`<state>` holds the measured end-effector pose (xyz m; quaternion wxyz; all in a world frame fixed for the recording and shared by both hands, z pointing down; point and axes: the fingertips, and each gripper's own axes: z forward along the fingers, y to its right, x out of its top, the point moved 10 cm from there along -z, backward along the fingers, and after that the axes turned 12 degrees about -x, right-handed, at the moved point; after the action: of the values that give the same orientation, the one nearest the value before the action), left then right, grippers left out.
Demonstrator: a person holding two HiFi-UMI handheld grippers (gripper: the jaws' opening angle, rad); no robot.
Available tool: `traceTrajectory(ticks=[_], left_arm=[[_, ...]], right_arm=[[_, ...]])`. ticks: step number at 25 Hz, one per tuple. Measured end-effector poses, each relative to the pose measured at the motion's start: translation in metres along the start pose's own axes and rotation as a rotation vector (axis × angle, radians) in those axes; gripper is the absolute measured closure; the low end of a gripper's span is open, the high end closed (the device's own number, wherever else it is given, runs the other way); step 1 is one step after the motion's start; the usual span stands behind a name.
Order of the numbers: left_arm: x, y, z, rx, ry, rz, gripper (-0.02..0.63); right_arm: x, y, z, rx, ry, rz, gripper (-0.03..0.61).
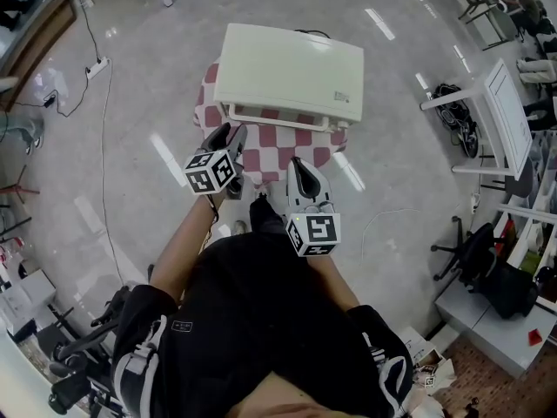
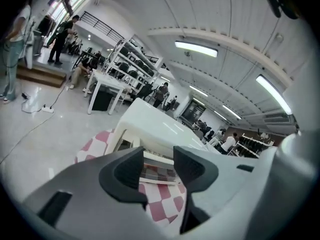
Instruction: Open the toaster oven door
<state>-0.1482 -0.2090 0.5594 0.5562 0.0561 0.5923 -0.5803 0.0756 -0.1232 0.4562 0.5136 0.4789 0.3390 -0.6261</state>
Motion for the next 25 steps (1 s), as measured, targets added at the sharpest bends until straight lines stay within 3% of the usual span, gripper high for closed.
traceTrajectory(ticks=[7, 25], left_arm=[[0.004, -0.032, 0.03, 0.037, 0.022, -0.267, 0.403], [-0.004, -0.054, 0.043, 0.018, 0.051, -0.445, 0.407]], right_arm=[[0.001, 0.016, 0.008, -0.021, -0.006, 0.014, 0.552], [0.004, 0.027, 0.009, -0.025, 0.0, 0.006, 0.552]])
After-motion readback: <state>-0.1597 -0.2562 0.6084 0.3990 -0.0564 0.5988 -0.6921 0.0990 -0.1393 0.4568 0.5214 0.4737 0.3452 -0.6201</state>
